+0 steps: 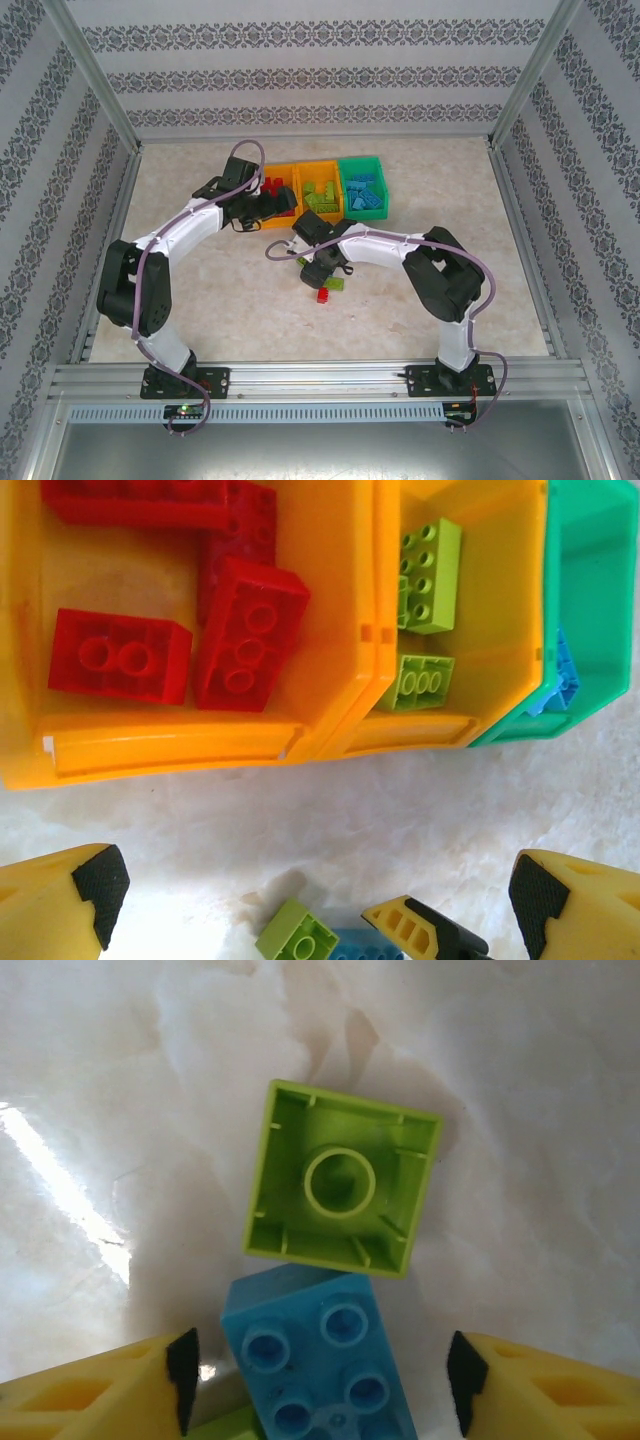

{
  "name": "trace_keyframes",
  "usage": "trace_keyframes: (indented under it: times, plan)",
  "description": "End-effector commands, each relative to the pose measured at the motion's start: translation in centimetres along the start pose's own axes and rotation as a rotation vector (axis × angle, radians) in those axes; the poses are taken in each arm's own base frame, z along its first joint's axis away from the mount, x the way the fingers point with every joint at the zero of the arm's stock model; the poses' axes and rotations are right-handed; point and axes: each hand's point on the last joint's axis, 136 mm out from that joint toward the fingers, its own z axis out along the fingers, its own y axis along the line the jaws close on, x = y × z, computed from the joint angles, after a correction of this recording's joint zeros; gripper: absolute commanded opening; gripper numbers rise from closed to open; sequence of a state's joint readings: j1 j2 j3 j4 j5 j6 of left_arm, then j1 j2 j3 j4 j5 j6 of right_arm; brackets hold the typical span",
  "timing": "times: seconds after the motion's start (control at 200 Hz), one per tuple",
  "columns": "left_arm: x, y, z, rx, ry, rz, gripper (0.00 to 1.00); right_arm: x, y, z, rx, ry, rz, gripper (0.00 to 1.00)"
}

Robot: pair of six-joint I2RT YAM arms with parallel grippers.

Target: Sort the legos into containers by color

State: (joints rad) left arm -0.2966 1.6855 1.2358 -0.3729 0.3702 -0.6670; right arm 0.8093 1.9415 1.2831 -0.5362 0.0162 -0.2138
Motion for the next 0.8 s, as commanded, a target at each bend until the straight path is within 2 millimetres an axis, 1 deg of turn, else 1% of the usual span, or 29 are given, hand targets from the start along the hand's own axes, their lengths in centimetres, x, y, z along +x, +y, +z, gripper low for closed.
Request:
trace_keyframes:
  times: [0.0,0.135,0.27,0.4,0.54,0.649,0.724,0.794]
  plan:
    - [-0.8,-0.3,-1.2,0.025,-0.044,0.006,1.00,0.2,-0.4,0.0,0.025,0.030,-0.008,0.61]
    - [-0.3,0.7,-1.3,-0.008,-0.037,0.011,1.00,0.3,-0.7,0.1,0.041,0.033,-0.005,0.50]
    - [0.0,1.2,-1.5,-0.022,-0.038,0.013,1.00,-0.1,-0.9,-0.8,0.042,-0.015,0.016,0.37]
    - [0.2,1.7,-1.5,-0.040,-0.035,0.013,0.99,-0.8,-1.3,-2.0,0.039,-0.067,0.046,0.33]
    - [0.5,2.2,-1.5,-0.056,-0.030,0.017,1.00,-1.5,-1.9,-3.5,0.034,-0.128,0.085,0.31]
    - [0.8,2.7,-1.6,-0.078,-0.026,0.029,1.00,-2.2,-2.7,-5.3,0.013,-0.204,0.136,0.30]
    - [1.1,3.0,-1.8,-0.090,-0.019,0.052,1.00,-2.7,-3.9,-6.9,-0.003,-0.272,0.191,0.29]
    - [1.5,3.2,-2.0,-0.100,-0.007,0.088,1.00,-3.0,-5.7,-8.5,-0.009,-0.341,0.269,0.29]
